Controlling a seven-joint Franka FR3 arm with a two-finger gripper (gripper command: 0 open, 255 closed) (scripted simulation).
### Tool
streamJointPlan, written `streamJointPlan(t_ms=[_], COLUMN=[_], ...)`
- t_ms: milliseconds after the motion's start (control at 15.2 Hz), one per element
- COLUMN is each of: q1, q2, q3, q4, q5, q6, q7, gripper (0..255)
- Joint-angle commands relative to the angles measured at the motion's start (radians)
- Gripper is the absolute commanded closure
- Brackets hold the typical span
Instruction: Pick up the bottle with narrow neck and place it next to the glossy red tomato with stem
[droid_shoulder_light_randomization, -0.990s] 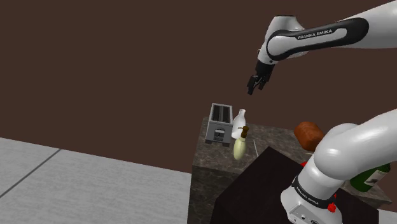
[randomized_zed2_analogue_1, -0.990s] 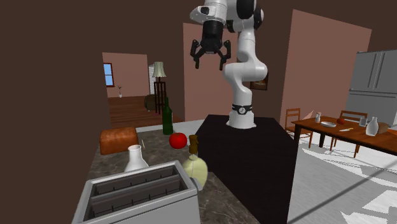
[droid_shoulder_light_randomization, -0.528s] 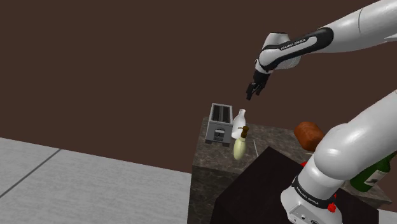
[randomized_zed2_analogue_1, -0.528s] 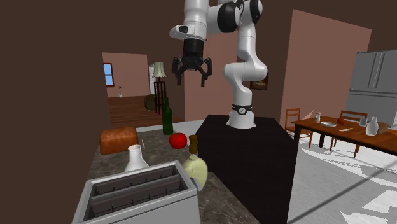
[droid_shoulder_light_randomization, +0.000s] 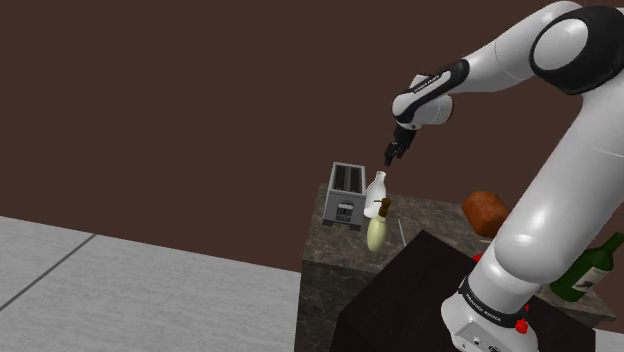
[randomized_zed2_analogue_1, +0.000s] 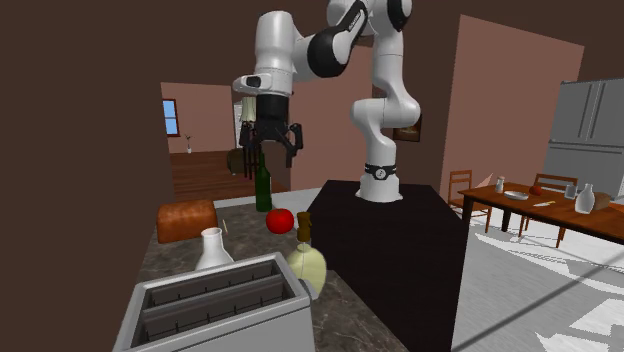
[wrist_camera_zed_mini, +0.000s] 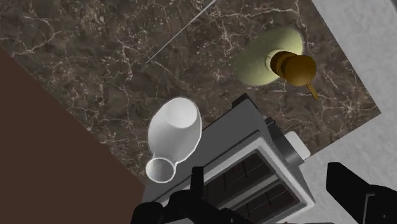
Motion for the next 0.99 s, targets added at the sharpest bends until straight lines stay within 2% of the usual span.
streamJointPlan(t_ms=[0, 198, 462, 792, 924], q1=[-0.01, -0.051, -0.135, -0.244, -0.256], q2=[0.085, 0.219, 0.389, 0.59, 0.618], q3=[-0.014, 0.0, 0.05, 0.119, 0.129], q4=[0.038, 0.119, 0.247, 0.435, 0.456], q5=[0.081, 0.205, 0.333, 0.425, 0.436], q6=[0.028, 0.048, 0.053, 0.036, 0.041], q7=[-0.094, -0.221, -0.355, -0.461, -0.47], gripper=[0, 0, 0, 0, 0])
